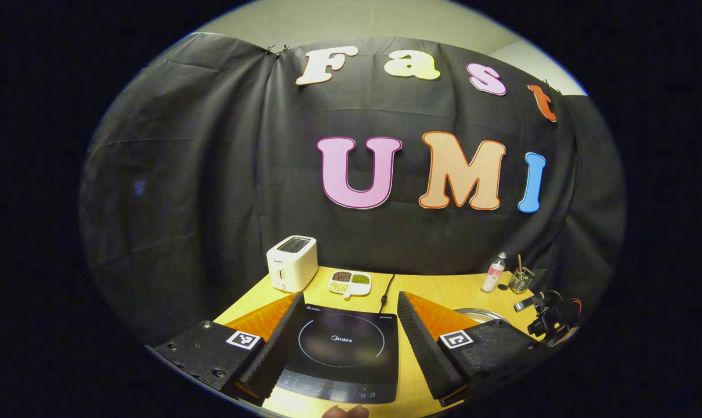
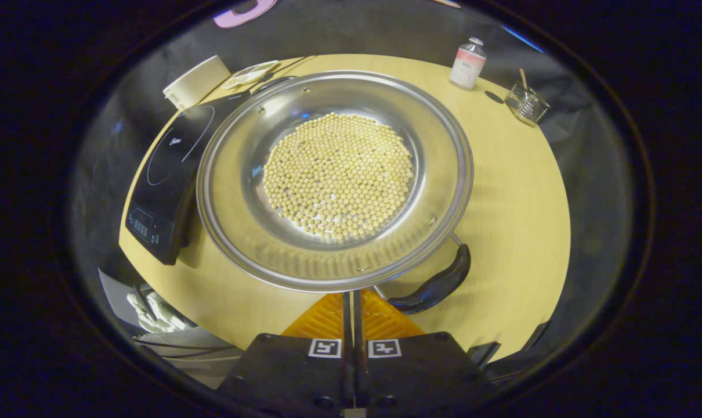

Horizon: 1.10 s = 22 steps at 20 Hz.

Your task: First push the handle of the pot to place it horizontally, then grasp the pot with both hands and set it on the induction cooktop.

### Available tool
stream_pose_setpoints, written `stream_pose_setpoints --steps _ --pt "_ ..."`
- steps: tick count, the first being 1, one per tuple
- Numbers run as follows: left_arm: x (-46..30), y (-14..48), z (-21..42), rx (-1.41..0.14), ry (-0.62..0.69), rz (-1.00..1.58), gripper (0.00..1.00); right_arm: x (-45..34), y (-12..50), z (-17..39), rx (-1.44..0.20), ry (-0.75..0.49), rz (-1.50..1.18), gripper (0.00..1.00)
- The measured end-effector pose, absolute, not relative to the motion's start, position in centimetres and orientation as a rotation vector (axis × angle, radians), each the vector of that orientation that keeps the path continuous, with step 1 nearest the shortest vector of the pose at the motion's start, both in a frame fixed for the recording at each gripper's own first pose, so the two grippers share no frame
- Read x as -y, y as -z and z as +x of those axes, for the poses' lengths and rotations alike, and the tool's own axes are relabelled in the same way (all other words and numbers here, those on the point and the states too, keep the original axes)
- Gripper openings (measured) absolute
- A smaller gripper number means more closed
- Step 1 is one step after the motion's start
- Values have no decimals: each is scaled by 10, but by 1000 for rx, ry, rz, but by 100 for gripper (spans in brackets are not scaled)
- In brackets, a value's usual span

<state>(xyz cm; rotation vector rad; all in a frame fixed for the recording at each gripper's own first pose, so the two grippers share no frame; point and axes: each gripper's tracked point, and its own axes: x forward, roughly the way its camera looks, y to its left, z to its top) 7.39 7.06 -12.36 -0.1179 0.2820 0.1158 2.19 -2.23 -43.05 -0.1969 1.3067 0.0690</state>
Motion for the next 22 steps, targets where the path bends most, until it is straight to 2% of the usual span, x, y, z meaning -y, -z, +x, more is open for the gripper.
stream_pose_setpoints --steps 12,13,14,17,20,22 --pt "-59 118 66 -277 -145 -114 96 70 425 49 -1308 -12 -173 3" --pt "-57 118 65 -277 -147 -114 96 74 426 51 -1308 -10 -172 0" --pt "-55 119 63 -279 -150 -114 96 79 426 56 -1306 -7 -177 3" --pt "-48 120 59 -290 -159 -114 96 94 423 65 -1302 -7 -191 0" --pt "-42 121 49 -299 -174 -108 97 104 422 75 -1299 -15 -184 3" --pt "-37 122 45 -308 -190 -104 97 108 422 82 -1297 -36 -195 0"
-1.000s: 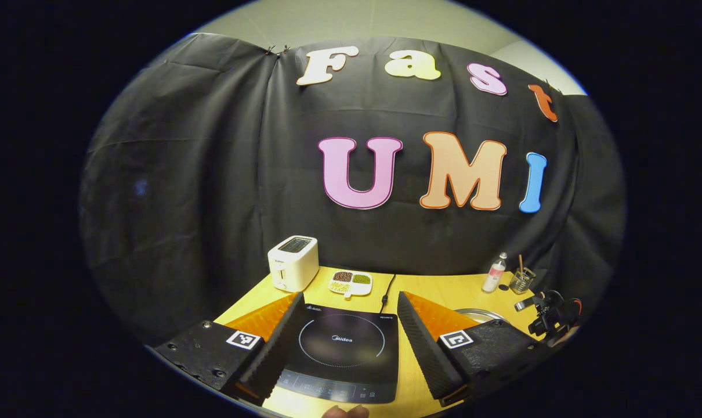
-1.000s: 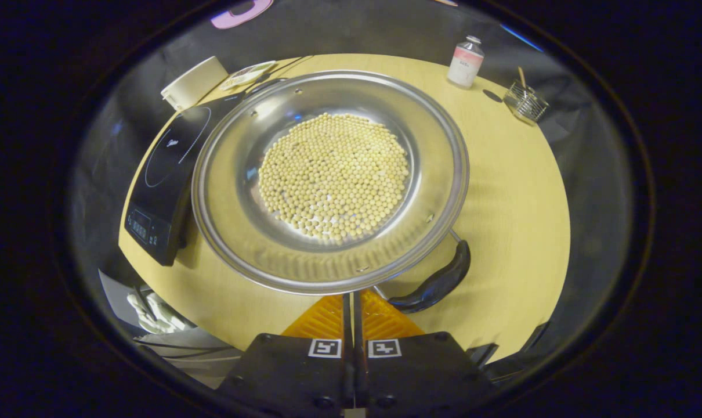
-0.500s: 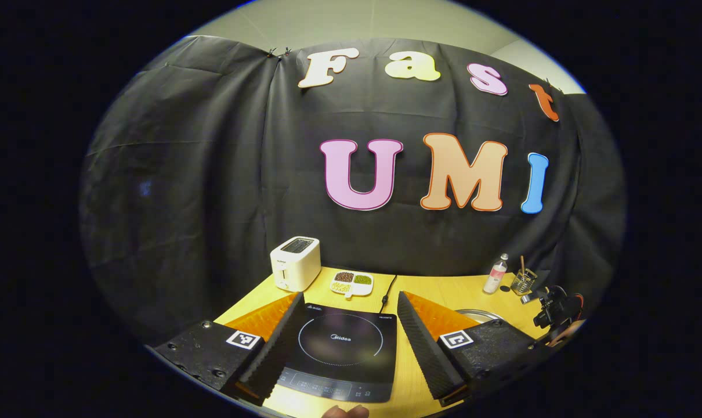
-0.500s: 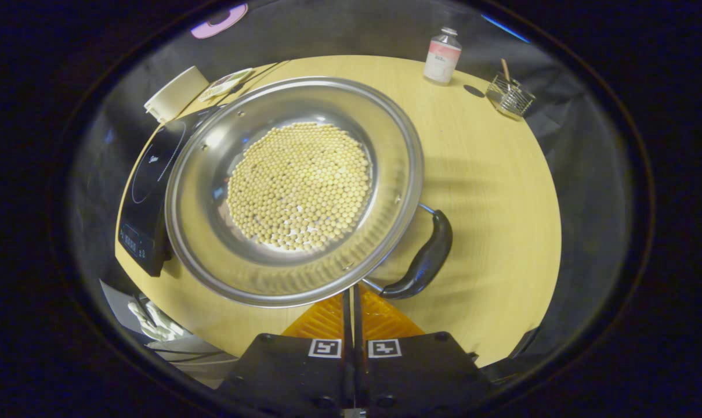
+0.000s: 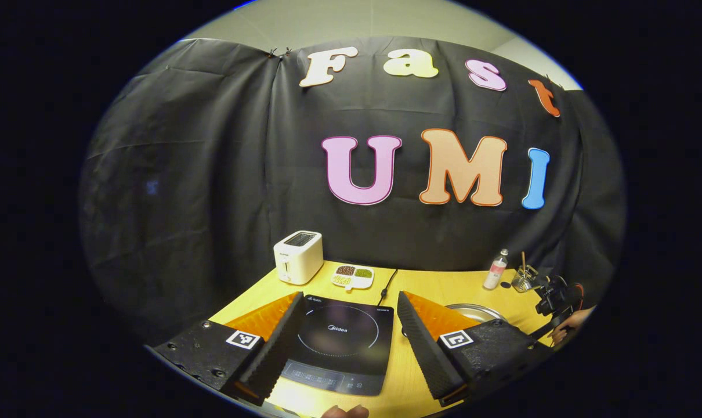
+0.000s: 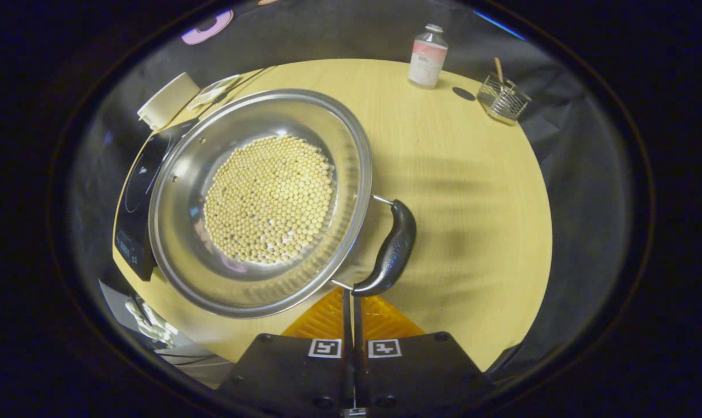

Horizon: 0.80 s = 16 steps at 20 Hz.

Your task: First push the handle of the pot to place it horizontally, then grasp the pot with both hands and set it on the induction cooktop.

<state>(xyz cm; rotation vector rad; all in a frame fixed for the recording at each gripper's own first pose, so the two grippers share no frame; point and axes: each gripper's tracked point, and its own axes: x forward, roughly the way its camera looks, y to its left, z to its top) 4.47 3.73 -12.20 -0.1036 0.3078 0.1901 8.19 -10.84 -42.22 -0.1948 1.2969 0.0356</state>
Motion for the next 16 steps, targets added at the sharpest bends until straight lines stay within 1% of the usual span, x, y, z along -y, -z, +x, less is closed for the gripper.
stream_pose_setpoints --steps 1,7,8,9,13,14,16 --pt "-36 121 42 -312 -199 -101 97 111 423 85 -1295 -44 -201 3" --pt "-21 121 22 -341 -247 -96 97 119 424 104 -1280 -81 -174 3" --pt "-18 120 21 -346 -251 -95 95 120 426 107 -1281 -83 -161 3" --pt "-13 120 19 -351 -251 -93 97 121 428 108 -1281 -81 -146 3" --pt "4 123 22 -384 -217 -88 97 122 426 112 -1262 -78 -109 3" --pt "8 123 25 -387 -206 -90 96 124 425 112 -1248 -78 -125 0" --pt "17 126 31 -406 -175 -88 96 127 419 110 -1223 -79 -158 0"
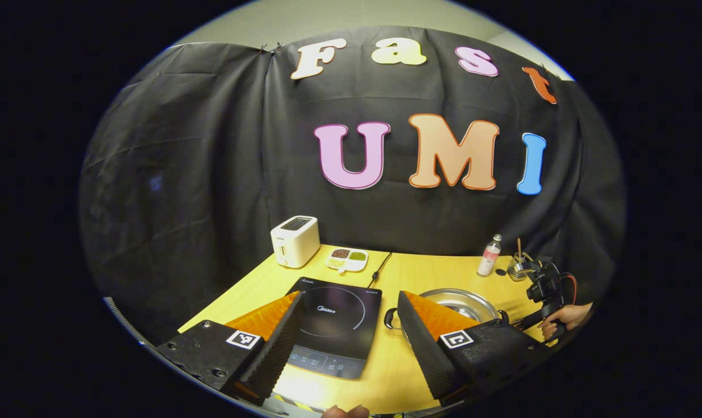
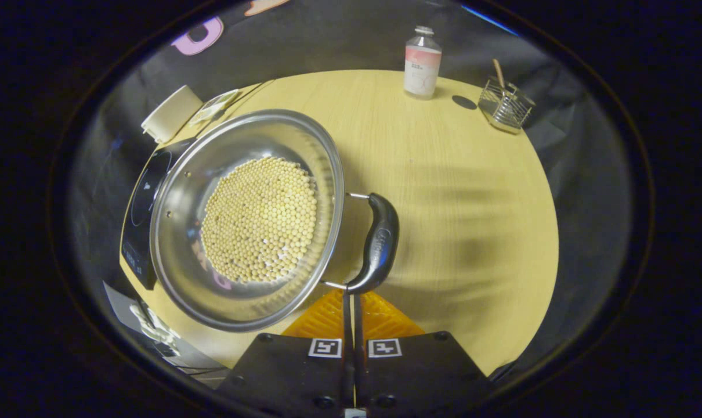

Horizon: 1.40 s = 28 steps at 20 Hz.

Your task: First push the handle of the pot to place it horizontally, then grasp the pot with both hands and set it on the induction cooktop.

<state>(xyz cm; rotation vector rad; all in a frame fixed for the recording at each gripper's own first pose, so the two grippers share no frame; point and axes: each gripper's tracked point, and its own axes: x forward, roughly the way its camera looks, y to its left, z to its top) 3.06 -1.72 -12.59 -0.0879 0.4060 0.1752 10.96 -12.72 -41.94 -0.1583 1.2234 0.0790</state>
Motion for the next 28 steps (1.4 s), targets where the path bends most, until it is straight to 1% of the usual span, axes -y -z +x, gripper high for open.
stream_pose_setpoints --steps 1,2,5,6,9,10,11,13,14,15,16,18,21,22,23,24,25,28 --pt "20 127 34 -413 -159 -83 96 127 416 108 -1205 -80 -172 0" --pt "23 128 38 -418 -143 -80 96 128 409 109 -1177 -74 -182 3" --pt "33 141 52 -445 -76 -104 96 134 395 110 -1114 -15 -174 3" --pt "37 147 60 -460 -45 -120 97 137 387 113 -1087 12 -161 0" --pt "53 173 82 -505 70 -206 97 137 375 118 -1046 82 -100 0" --pt "56 186 88 -535 103 -237 97 136 372 118 -1042 101 -90 6" --pt "60 203 92 -573 132 -263 97 137 371 118 -1044 124 -92 8" --pt "61 232 101 -656 181 -308 95 138 369 118 -1043 181 -90 19" --pt "63 244 106 -688 213 -341 95 134 369 121 -1033 201 -69 33" --pt "66 254 108 -725 241 -368 95 129 368 122 -1030 213 -48 39" --pt "67 264 112 -763 267 -384 95 125 369 122 -1038 220 -36 48" --pt "61 285 115 -816 297 -381 95 121 369 123 -1044 236 -30 60" --pt "63 307 128 -873 360 -378 95 112 366 116 -1053 278 -11 63" --pt "63 311 132 -880 376 -377 96 109 366 116 -1056 278 -13 71" --pt "64 316 137 -890 389 -379 95 110 366 114 -1062 286 -20 75" --pt "64 321 139 -904 397 -382 95 111 366 113 -1068 301 -23 83" --pt "66 325 141 -921 400 -383 95 109 368 111 -1077 311 -21 84" --pt "67 347 141 -1010 385 -322 96 109 374 115 -1109 312 -14 83"
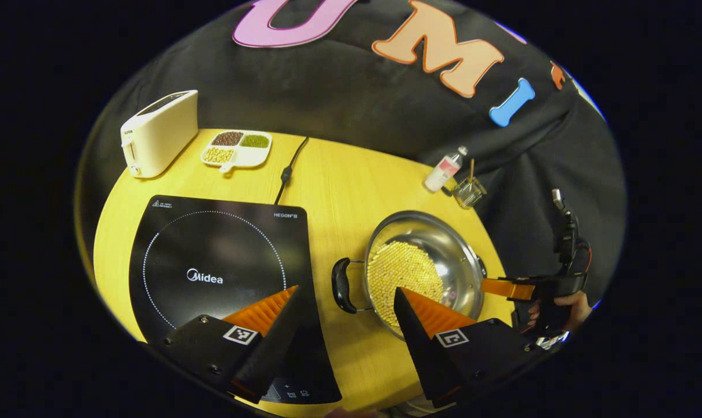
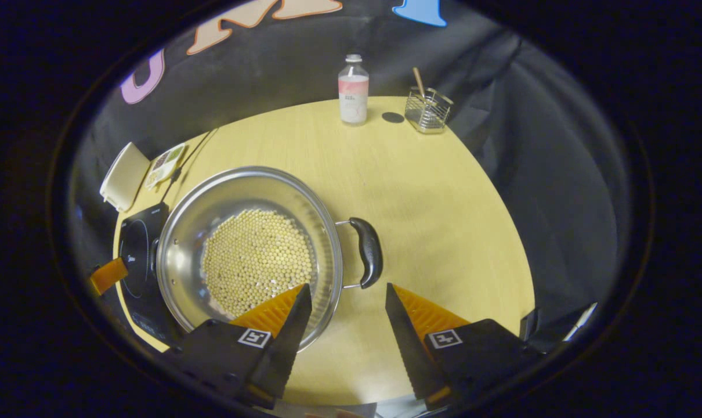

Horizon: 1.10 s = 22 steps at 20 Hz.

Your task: First push the handle of the pot to place it horizontally, then grasp the pot with both hands and set it on the induction cooktop.

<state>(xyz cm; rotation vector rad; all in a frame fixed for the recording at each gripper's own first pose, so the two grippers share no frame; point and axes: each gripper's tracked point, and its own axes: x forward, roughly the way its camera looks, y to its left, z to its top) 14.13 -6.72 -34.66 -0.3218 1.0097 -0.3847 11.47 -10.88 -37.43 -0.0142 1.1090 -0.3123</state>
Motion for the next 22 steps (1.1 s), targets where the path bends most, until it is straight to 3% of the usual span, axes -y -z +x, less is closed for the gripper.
stream_pose_setpoints --steps 11,14,17,19,21,22 --pt "108 384 153 -1161 359 -216 95 135 409 158 -1166 245 21 84" --pt "113 398 156 -1210 338 -178 95 127 423 167 -1192 189 39 78" --pt "117 413 158 -1260 327 -162 94 124 432 174 -1209 136 37 79" --pt "118 423 152 -1318 311 -189 93 124 440 177 -1225 122 49 73" --pt "117 430 158 -1316 317 -194 89 126 442 179 -1226 116 65 84" --pt "115 432 158 -1323 321 -179 85 127 443 181 -1231 108 73 69"
